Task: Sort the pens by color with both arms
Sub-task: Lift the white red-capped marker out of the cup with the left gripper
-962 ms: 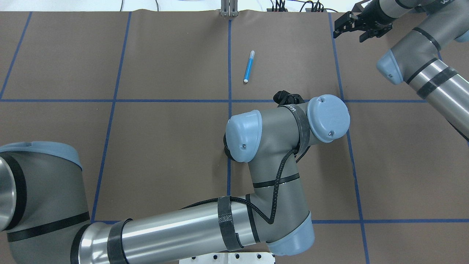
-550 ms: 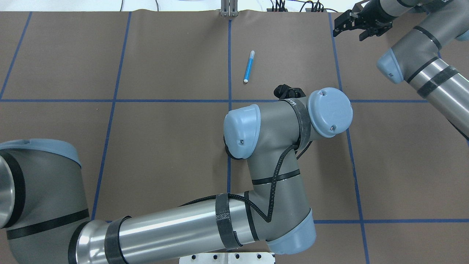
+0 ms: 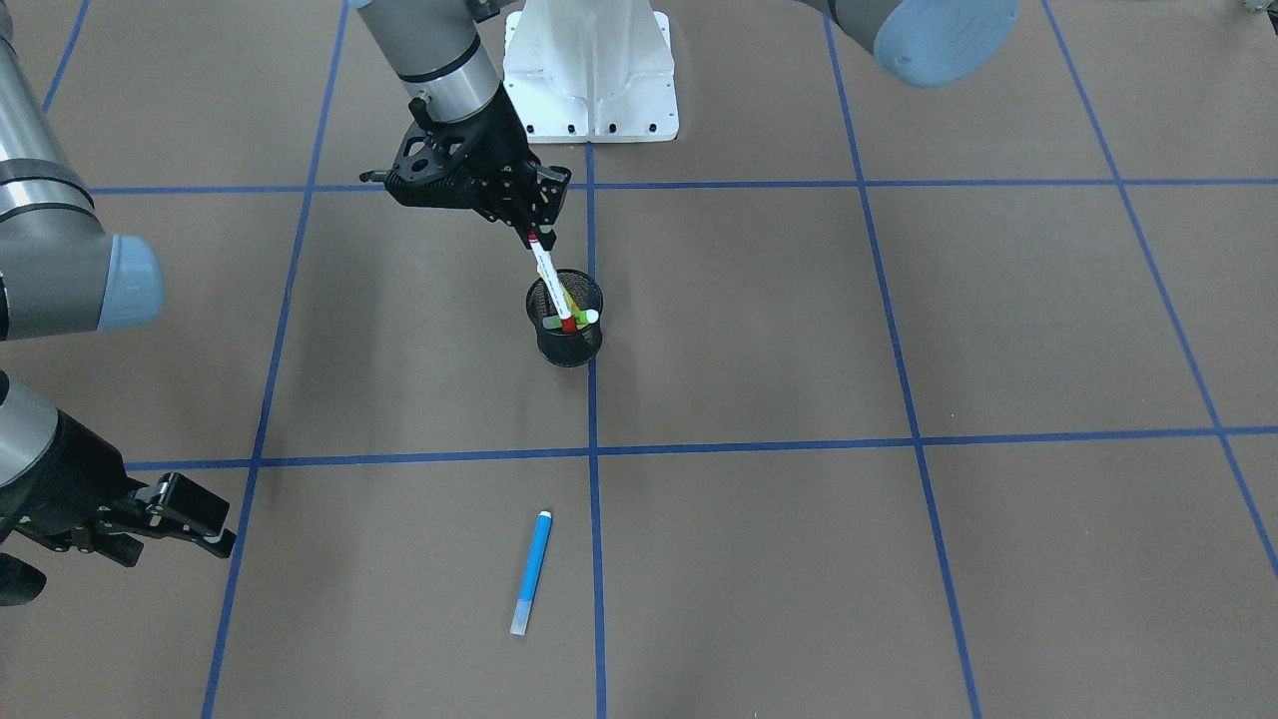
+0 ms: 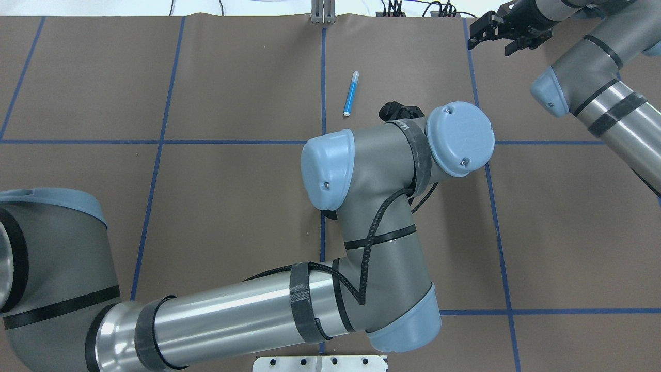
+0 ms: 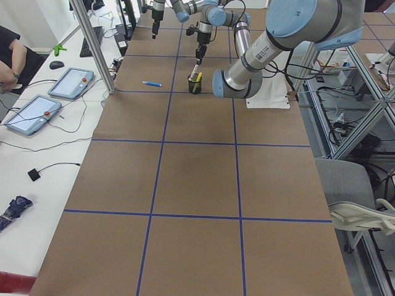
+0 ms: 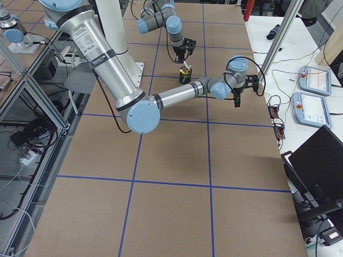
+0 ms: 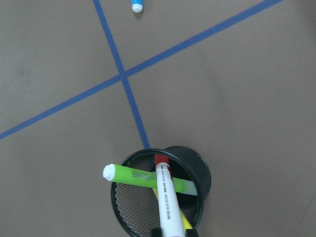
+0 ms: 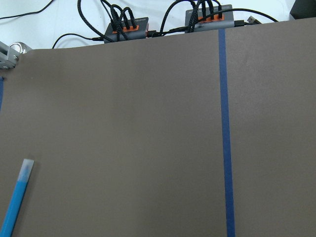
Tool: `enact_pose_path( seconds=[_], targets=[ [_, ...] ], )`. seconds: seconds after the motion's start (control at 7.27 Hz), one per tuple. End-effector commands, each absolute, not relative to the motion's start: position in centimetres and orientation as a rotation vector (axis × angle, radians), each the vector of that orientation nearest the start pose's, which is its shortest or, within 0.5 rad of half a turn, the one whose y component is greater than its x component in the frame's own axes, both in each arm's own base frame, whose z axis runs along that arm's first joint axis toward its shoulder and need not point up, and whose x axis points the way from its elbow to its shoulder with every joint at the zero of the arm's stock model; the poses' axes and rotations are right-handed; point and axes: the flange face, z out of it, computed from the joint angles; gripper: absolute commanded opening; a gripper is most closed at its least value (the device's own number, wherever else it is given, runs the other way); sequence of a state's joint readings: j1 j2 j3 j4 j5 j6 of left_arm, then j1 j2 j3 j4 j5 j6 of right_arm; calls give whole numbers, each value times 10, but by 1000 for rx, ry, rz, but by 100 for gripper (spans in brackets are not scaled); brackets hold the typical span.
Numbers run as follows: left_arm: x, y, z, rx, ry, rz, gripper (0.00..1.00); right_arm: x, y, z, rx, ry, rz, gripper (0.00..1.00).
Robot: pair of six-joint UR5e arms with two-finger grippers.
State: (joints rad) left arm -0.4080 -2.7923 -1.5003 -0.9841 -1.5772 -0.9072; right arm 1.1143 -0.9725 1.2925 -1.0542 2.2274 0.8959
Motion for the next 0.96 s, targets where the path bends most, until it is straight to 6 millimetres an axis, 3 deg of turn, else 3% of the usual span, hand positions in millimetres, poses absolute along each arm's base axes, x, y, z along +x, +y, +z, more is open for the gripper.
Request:
enact_pose_path(
  seconds=[0.0, 0.14, 0.55, 0.69, 0.82],
  targets=[
    [522, -374, -27, 339, 585, 246, 0, -260, -693, 369, 241, -984, 127, 100],
    [507, -370, -34, 360, 618, 235, 0, -260, -693, 369, 242, -984, 127, 100],
    [447, -431, -48, 448, 681, 73, 0, -261, -691, 361, 253, -990, 121, 100],
    [443, -456, -45, 479, 751, -66, 0, -263, -690, 359, 257, -991, 118, 100],
    [461, -481, -34, 535, 771, -183, 0, -266, -689, 360, 258, -989, 114, 100]
  ],
)
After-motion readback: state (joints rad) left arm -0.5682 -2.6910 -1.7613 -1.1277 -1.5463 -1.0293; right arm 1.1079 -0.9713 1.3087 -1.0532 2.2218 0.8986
